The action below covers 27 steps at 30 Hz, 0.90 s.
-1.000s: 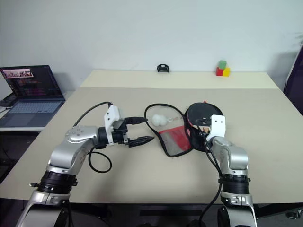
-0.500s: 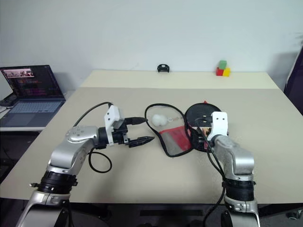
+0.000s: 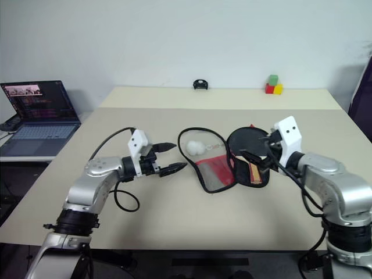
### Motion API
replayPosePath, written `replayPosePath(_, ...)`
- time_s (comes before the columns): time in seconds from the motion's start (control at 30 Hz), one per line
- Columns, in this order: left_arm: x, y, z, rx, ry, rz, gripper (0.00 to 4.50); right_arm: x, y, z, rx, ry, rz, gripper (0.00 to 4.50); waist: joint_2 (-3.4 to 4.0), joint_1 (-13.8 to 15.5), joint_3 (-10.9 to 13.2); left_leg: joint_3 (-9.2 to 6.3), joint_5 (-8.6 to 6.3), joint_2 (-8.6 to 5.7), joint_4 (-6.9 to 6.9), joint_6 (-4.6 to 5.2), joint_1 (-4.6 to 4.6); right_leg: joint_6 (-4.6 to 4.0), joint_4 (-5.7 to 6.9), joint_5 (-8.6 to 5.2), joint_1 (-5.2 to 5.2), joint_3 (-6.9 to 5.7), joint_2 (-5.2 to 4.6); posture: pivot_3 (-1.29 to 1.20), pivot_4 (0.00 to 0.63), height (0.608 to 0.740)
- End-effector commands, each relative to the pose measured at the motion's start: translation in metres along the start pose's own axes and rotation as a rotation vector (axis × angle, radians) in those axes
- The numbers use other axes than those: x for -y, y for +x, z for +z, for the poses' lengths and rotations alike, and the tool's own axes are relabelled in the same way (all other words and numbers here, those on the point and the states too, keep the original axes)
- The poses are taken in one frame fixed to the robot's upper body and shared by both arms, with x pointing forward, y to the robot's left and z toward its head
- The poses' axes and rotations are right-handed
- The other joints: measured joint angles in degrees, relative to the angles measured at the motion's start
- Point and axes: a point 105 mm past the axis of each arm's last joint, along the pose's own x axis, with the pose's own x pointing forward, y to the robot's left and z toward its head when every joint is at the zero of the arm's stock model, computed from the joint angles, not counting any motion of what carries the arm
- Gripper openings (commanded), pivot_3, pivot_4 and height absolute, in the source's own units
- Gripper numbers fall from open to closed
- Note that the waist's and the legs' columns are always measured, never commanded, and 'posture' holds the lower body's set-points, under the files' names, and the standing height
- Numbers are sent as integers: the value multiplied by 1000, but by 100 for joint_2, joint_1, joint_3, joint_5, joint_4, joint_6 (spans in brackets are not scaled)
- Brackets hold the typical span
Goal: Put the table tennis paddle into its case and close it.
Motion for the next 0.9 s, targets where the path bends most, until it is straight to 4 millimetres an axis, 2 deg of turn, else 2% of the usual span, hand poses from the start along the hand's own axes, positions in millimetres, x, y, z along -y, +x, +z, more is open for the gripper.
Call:
replayPosePath(0.03,-13,-9,3,9,15,63,4500,-5,-16,17,37,-44,98,4483,0,7,0,0,0,-1,0,0,0,0,-1,0,1,0,-1,0,150,740)
replayPosePath(0.27,-25,-16,-22,-61,-21,137,4500,-11,-31,27,42,-56,203,4483,-1,12,0,-2,0,-1,2,0,1,0,-1,0,4,-2,-3,0,150,740)
replayPosePath(0.4,-31,-13,-48,-148,-46,172,4500,1,-32,29,37,-66,150,4483,-2,17,0,-3,0,-1,4,0,1,0,-1,0,6,-2,-5,0,150,740)
replayPosePath(0.6,-34,14,-58,-167,-71,173,4500,-3,-29,26,36,-66,163,4483,-6,45,2,-5,1,-4,7,1,-4,1,-1,0,5,-9,-5,0,150,740)
replayPosePath(0.73,-28,36,-56,-156,-64,121,4500,-8,-35,25,29,-81,205,4483,-8,52,3,-5,1,-5,8,0,-7,1,-3,1,5,-11,-6,0,150,740)
replayPosePath(0.9,-17,58,-54,-154,-57,52,4500,-5,-40,24,12,-111,200,4483,-10,53,4,-4,1,-5,8,1,-7,1,-2,1,5,-11,-6,0,150,740)
